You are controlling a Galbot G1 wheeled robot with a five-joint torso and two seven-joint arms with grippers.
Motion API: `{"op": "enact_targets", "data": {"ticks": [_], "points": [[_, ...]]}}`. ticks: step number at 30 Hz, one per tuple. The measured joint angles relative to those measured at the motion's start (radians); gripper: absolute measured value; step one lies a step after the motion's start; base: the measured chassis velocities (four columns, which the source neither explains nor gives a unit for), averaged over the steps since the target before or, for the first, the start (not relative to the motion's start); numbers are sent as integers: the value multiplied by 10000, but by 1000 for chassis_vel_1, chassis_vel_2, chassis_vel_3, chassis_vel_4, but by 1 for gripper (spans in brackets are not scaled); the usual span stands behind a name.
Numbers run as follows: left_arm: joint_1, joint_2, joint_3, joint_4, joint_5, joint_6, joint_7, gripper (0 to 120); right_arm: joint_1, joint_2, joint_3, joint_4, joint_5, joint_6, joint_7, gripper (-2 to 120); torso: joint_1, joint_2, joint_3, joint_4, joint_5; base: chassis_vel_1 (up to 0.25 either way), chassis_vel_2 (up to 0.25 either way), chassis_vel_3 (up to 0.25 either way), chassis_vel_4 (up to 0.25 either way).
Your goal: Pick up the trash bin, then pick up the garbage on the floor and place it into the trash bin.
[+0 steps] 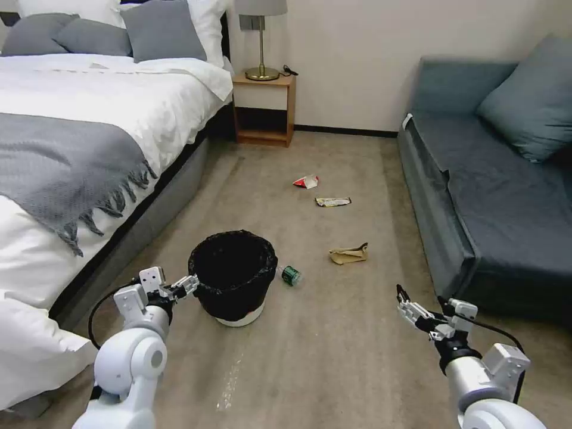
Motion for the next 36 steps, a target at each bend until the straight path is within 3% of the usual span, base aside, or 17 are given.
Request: {"op": "enact_targets", "data": {"ticks": [12,17,20,36], "points": [[-1341,357,247,1545,-267,111,-31,100,-48,122,276,79,-20,80,-15,100,0,0,0,1,1,0,0,0,0],[-1649,395,355,2126,-316,140,-59,100,-80,204,340,143,-33,82,-8,100,0,0,0,1,1,0,0,0,0],[-2036,270,512,2873,-323,168,-102,100,-142,303,395,198,-84,83,1,100,0,0,1,1,0,0,0,0,0],[-2402,-175,696,3753,-220,242,-237,98,-281,360,555,280,-160,188,29,100,0,1,0,1,3,0,0,0,0]]}}
